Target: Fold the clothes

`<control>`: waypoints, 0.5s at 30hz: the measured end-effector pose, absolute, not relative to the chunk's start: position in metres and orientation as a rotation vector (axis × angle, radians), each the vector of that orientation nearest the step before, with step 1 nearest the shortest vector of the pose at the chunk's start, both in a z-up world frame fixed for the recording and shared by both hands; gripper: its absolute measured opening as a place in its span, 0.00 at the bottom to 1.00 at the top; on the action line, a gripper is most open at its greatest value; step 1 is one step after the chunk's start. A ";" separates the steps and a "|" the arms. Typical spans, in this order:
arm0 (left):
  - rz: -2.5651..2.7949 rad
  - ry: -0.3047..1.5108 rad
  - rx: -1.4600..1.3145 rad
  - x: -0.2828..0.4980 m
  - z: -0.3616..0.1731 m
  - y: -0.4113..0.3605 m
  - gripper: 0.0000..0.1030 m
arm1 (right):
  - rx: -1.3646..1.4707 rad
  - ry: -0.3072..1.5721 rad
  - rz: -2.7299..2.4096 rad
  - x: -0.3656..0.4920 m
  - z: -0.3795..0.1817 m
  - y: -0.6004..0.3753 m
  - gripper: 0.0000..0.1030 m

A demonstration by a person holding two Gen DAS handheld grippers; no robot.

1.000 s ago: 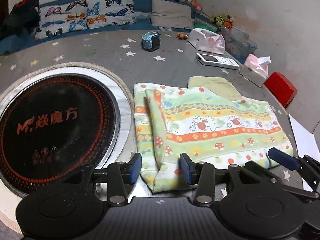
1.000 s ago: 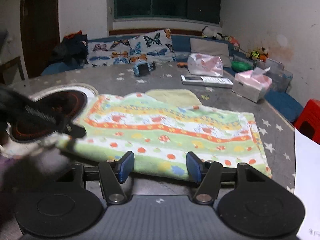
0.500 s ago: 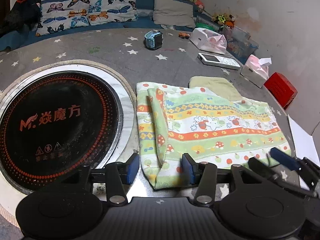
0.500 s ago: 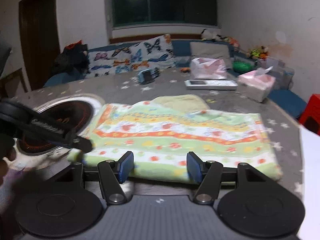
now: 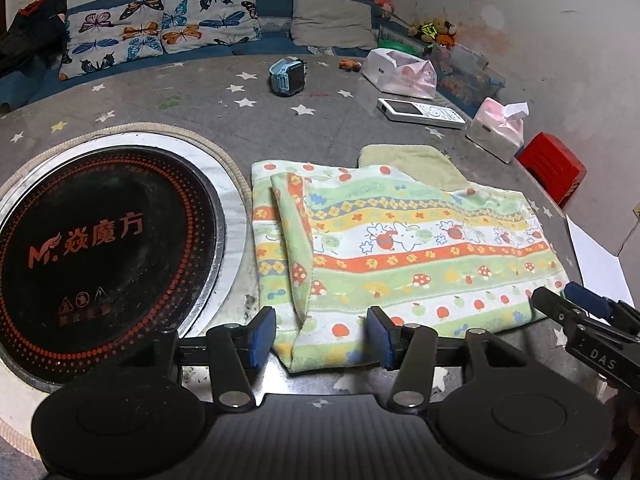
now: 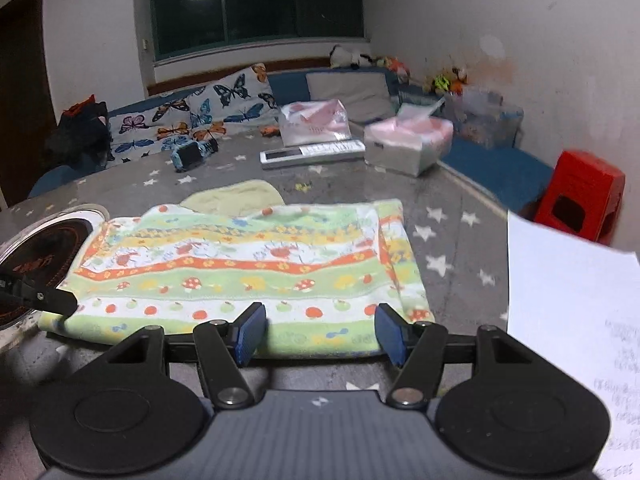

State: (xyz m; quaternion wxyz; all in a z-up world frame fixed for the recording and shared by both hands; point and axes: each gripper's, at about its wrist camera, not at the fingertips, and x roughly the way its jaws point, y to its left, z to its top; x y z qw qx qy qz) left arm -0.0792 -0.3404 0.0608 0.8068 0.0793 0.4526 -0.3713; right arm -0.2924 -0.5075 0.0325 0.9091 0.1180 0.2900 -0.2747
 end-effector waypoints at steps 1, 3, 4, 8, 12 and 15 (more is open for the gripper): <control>-0.793 0.969 0.171 -0.079 0.061 -0.340 0.55 | 0.241 0.595 -0.558 -0.291 0.034 -0.505 0.66; -0.790 0.970 0.174 -0.079 0.060 -0.340 0.56 | 0.238 0.598 -0.544 -0.287 0.034 -0.501 0.68; -0.789 0.974 0.172 -0.079 0.060 -0.339 0.56 | 0.237 0.608 -0.541 -0.284 0.033 -0.500 0.68; -0.790 0.974 0.174 -0.080 0.064 -0.334 0.59 | 0.230 0.628 -0.528 -0.279 0.030 -0.492 0.74; -0.791 0.951 0.198 -0.085 0.069 -0.329 0.68 | 0.212 0.622 -0.529 -0.282 0.034 -0.483 0.82; -0.798 0.940 0.207 -0.089 0.072 -0.324 0.70 | 0.209 0.623 -0.528 -0.283 0.037 -0.478 0.85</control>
